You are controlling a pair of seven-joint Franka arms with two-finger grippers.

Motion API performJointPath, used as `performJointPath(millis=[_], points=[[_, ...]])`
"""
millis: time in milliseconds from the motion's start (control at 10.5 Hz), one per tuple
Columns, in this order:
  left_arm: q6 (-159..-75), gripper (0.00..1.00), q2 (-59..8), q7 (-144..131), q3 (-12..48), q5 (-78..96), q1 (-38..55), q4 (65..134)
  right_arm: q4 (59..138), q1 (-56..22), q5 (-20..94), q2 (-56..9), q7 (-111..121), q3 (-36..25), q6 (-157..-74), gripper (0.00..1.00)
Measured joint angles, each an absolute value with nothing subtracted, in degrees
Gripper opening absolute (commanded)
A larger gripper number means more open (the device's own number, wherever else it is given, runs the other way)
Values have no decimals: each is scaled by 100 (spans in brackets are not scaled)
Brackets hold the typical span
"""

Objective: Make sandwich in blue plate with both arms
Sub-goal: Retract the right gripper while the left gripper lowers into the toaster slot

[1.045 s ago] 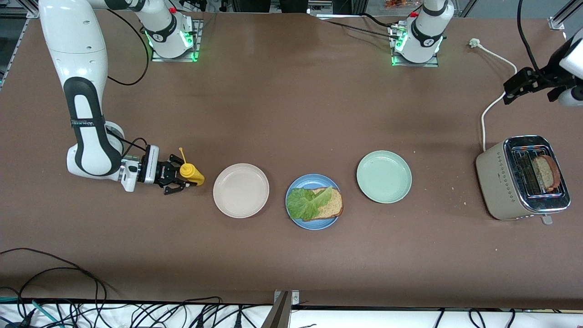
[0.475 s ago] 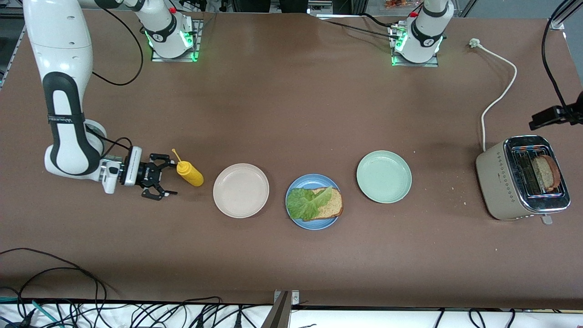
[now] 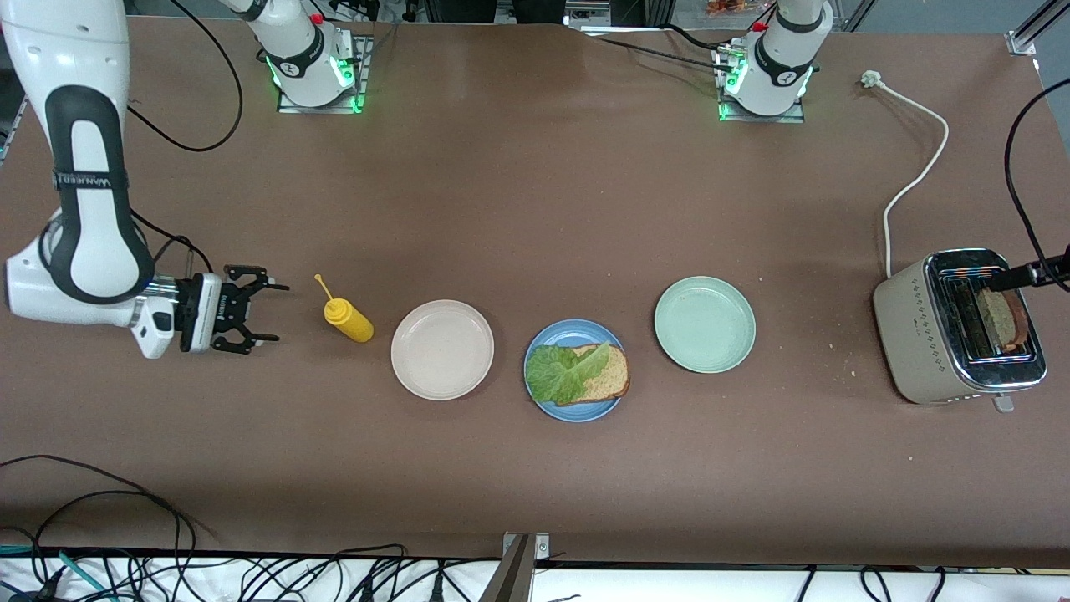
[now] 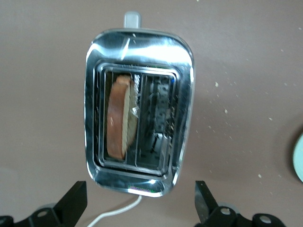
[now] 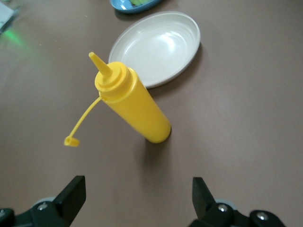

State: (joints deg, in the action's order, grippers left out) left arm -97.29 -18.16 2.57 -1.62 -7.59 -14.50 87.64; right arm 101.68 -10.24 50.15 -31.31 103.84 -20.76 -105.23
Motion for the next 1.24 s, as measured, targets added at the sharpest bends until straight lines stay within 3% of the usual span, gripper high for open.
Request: performJointPath(millis=[475, 760, 855, 950, 1140, 1235], points=[[-10368, 100, -2366, 696, -170, -783, -1811, 8664, 9871, -1065, 2412, -1935, 5909, -1502, -10530, 100], [-10432, 90, -2559, 703, -171, -804, -1847, 8661, 9875, -1064, 1258, -1542, 3712, -1029, -10530, 100], [-10435, 77, -2590, 703, -171, -812, -1859, 8658, 9898, -1066, 1013, -1416, 3144, -874, -10523, 100], [-10435, 57, -2612, 704, -171, -817, -1882, 8654, 9927, -1068, 819, -1301, 2704, -787, -10520, 100], [-10435, 48, -2638, 706, -171, -824, -1919, 8652, 9936, -1064, 321, -1015, 1827, -745, -10308, 100], [-10435, 30, -2654, 707, -171, -826, -1930, 8648, 9935, -1056, 180, -811, 1339, -733, -9998, 100]])
